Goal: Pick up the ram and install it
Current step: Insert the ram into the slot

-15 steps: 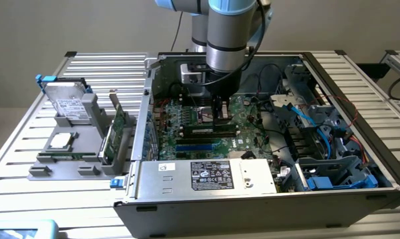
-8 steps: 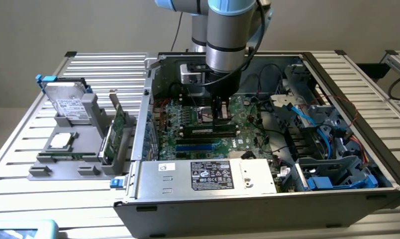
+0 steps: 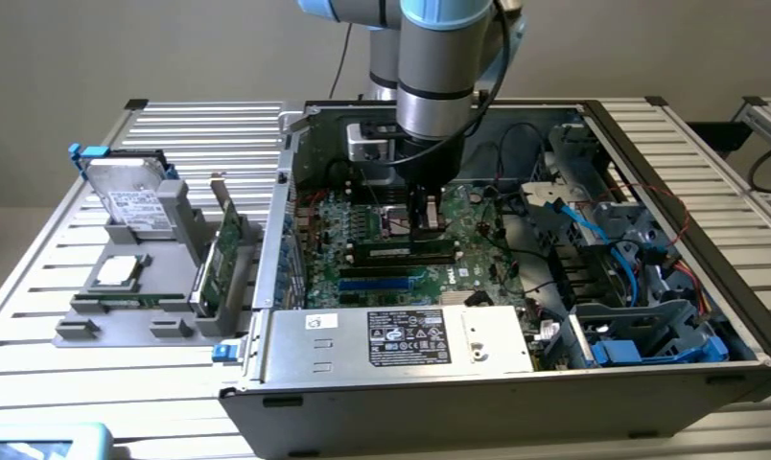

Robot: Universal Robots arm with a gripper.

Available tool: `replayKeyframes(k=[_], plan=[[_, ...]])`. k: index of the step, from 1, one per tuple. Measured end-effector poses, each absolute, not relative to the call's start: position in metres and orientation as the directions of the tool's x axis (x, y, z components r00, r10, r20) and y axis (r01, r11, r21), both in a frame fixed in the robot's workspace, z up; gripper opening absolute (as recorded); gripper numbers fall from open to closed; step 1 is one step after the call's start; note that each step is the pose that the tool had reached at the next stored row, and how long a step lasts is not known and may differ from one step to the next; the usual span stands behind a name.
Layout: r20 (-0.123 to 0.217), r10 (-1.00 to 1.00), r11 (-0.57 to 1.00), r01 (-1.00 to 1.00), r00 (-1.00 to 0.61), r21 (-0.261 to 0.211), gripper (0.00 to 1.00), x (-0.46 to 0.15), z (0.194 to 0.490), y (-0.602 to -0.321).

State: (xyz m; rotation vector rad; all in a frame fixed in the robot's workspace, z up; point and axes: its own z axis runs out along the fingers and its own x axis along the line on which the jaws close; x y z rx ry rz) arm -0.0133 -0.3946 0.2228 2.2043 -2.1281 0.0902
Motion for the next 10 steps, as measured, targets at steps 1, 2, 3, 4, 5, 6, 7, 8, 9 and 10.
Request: replayKeyframes(k=[1,2,3,4,5,6,7,8,9,10], plan=[[0.095,-0.995,-0.034,-0.999,0.035,0.014,0.13,-0.0134,0.2228,-0.3946],[0.096,-0.995,-0.033,-0.999,0.035,0.014,0.13,-0.0134,0.2228,-0.3947],[0.096,-0.995,-0.033,-0.999,0.034,0.014,0.13,-0.0133,0.2228,-0.3947],[0.096,-0.995,-0.033,-0.999,0.034,0.013,0.13,-0.0133,0.2228,-0.3947],[0.096,-0.995,-0.033,-0.999,0.034,0.013,0.13,-0.0134,0.2228,-0.3947],[0.096,-0.995,-0.033,-0.999,0.034,0.013,0.13,-0.0134,0.2228,-0.3947],[0.097,-0.995,-0.033,-0.999,0.034,0.012,0.13,-0.0134,0.2227,-0.3947],[0.097,-0.995,-0.033,-0.999,0.034,0.011,0.13,-0.0134,0.2226,-0.3947],[0.096,-0.995,-0.033,-0.999,0.034,0.01,0.13,-0.0133,0.2224,-0.3947],[0.096,-0.995,-0.033,-0.999,0.034,0.009,0.13,-0.0133,0.2222,-0.3947]])
